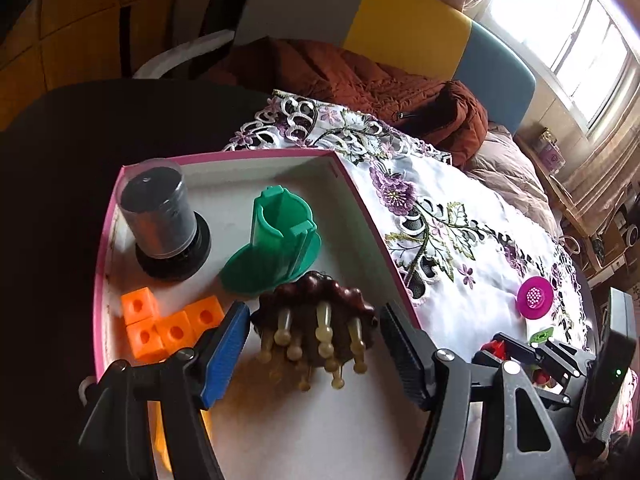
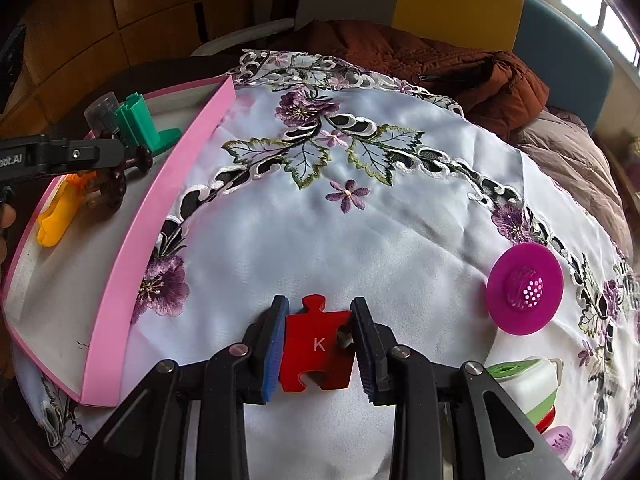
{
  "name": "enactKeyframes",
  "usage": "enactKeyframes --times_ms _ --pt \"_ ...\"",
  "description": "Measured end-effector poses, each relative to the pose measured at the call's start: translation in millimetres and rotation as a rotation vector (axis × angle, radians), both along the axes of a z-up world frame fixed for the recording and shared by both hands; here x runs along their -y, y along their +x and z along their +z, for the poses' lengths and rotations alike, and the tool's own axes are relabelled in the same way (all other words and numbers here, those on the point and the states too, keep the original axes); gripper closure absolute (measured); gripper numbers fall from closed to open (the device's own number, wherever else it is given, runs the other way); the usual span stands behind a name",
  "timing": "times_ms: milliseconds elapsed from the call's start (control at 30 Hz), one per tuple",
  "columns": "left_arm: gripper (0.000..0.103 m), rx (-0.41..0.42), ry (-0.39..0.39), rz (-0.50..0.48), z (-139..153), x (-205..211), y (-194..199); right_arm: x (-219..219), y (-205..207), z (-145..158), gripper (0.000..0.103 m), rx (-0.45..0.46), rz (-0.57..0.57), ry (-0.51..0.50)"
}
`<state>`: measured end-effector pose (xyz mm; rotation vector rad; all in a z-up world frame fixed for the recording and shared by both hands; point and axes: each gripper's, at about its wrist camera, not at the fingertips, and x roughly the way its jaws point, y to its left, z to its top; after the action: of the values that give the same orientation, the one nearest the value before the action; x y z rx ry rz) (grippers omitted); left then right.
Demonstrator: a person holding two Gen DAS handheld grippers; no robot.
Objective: Organize rigid objects
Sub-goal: 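Lower the brown comb into the tray and open the left tool, then lift the red K puzzle piece in the right tool toward the tray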
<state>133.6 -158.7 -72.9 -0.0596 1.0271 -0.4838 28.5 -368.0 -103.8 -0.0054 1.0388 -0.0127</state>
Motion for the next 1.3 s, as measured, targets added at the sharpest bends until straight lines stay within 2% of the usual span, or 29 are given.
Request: enactKeyframes --times_ms 100,300,400,700,900,1133,1300 --pt "0.034 0.032 0.0 0.005 10.1 -6.0 -11.9 -0.4 0.1 0.0 0.071 0.001 -0.001 -0.003" --pt "0.034 0.154 0.068 0.023 34.5 -19.9 -48.1 -3.5 -1.4 0.3 0.071 0.01 0.004 -0.027" --pt "0.034 0.18 0.091 0.03 39.4 -26.6 -64.5 -4.6 -2.5 0.0 0.071 0.015 0.002 -0.035" --pt "0.034 0.207 0.115 0.056 41.8 -46.7 -90.6 -3.2 -4.6 -0.6 0.07 0.027 -0.013 -0.019" --pt "0.034 0.206 0.108 0.073 40.7 -58.1 -96.2 -9.2 -6.3 -0.9 0.071 0.042 -0.006 -0.068" --pt "0.034 0.197 0.104 0.087 37.3 -69.4 -99.9 -3.6 -6.7 -1.4 0.07 0.047 -0.024 -0.027" --pt "0.034 0.182 0.105 0.102 33.2 -77.5 -99.8 -5.1 -7.4 -1.7 0.07 0.054 -0.027 -0.037"
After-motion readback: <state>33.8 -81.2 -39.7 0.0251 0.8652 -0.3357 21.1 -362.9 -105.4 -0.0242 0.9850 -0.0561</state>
